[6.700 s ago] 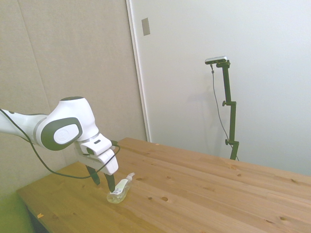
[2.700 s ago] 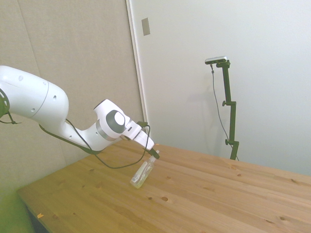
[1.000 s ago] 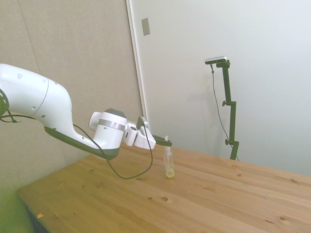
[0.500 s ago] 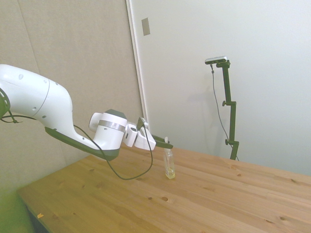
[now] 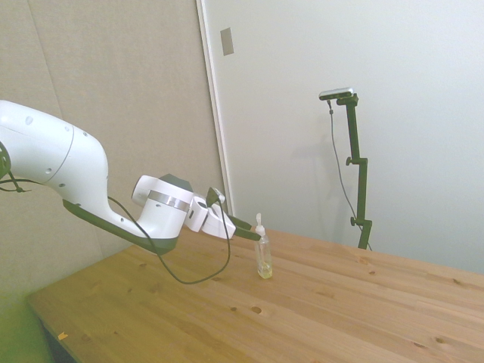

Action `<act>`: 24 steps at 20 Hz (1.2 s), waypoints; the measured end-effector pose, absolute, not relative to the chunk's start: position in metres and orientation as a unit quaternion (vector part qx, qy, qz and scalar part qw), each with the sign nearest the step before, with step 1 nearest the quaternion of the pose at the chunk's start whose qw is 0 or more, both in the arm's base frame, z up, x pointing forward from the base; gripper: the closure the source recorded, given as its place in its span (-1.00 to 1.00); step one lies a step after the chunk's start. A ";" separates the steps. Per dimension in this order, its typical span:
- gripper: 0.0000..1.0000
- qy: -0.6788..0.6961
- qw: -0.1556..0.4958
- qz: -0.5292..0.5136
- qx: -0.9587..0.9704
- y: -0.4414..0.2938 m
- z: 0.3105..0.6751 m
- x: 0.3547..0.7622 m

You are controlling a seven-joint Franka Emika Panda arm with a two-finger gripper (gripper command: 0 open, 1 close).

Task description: Stand the sanitizer

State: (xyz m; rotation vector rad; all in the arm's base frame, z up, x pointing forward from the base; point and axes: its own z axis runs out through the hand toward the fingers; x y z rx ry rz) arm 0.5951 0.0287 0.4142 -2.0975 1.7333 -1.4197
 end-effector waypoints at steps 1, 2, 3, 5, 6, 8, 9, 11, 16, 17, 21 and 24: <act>-1.00 0.560 0.034 -0.452 -0.694 0.030 0.418 0.592; -1.00 0.555 0.031 -0.442 -0.704 0.030 0.422 0.588; -1.00 0.550 0.027 -0.432 -0.714 0.029 0.425 0.584; -1.00 0.538 0.020 -0.414 -0.734 0.023 0.433 0.576; -1.00 0.532 0.017 -0.405 -0.743 0.019 0.437 0.572; -1.00 0.522 0.011 -0.387 -0.760 0.010 0.444 0.565; -1.00 0.517 0.009 -0.378 -0.768 0.005 0.447 0.562; -1.00 0.507 0.007 -0.363 -0.782 -0.003 0.454 0.556; -1.00 0.485 0.011 -0.331 -0.810 -0.010 0.465 0.536; -1.00 0.481 0.012 -0.324 -0.815 -0.011 0.466 0.530; -1.00 0.468 0.014 -0.297 -0.833 -0.017 0.476 0.505; -1.00 0.458 0.012 -0.277 -0.844 -0.021 0.481 0.490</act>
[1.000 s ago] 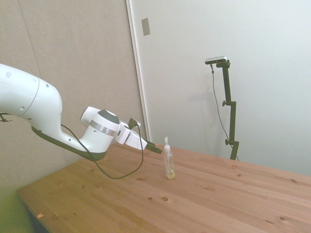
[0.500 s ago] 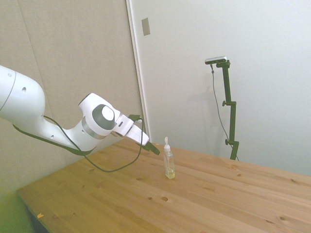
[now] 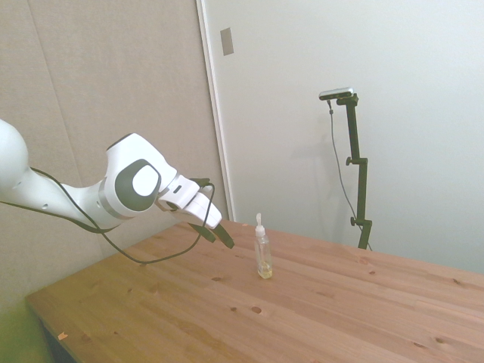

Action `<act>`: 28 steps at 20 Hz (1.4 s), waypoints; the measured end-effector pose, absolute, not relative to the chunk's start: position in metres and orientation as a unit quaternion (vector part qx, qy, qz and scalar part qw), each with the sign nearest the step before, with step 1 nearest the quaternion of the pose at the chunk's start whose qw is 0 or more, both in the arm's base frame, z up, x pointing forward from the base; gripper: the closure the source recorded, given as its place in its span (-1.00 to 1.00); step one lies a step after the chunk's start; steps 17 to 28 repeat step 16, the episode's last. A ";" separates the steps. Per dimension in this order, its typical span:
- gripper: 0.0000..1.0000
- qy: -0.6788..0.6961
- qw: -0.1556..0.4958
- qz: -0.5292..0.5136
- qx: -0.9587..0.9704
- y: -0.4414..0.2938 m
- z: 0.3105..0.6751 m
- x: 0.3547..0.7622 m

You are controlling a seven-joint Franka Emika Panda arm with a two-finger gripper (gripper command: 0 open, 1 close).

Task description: Stand the sanitizer

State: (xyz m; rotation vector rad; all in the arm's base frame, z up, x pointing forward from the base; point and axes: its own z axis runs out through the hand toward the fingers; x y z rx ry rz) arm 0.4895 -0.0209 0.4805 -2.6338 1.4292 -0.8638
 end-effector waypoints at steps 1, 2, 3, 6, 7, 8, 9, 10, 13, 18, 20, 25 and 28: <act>-1.00 0.456 0.012 -0.271 -0.848 -0.020 0.481 0.484; -1.00 0.452 0.013 -0.264 -0.852 -0.019 0.482 0.479; -1.00 0.447 0.015 -0.258 -0.856 -0.017 0.482 0.474; -1.00 0.436 0.024 -0.241 -0.867 -0.011 0.485 0.456; -1.00 0.433 0.027 -0.236 -0.869 -0.010 0.487 0.449; -1.00 0.430 0.027 -0.232 -0.872 -0.010 0.488 0.442; -1.00 0.429 0.029 -0.227 -0.874 -0.011 0.490 0.435; -1.00 0.426 0.028 -0.223 -0.876 -0.012 0.491 0.427; -1.00 0.426 0.029 -0.198 -0.882 -0.017 0.495 0.400; -1.00 0.427 0.033 -0.171 -0.887 -0.020 0.505 0.377; -1.00 0.427 0.033 -0.171 -0.887 -0.020 0.505 0.377; -1.00 0.427 0.033 -0.171 -0.887 -0.020 0.505 0.377; -1.00 0.427 0.033 -0.171 -0.887 -0.020 0.505 0.377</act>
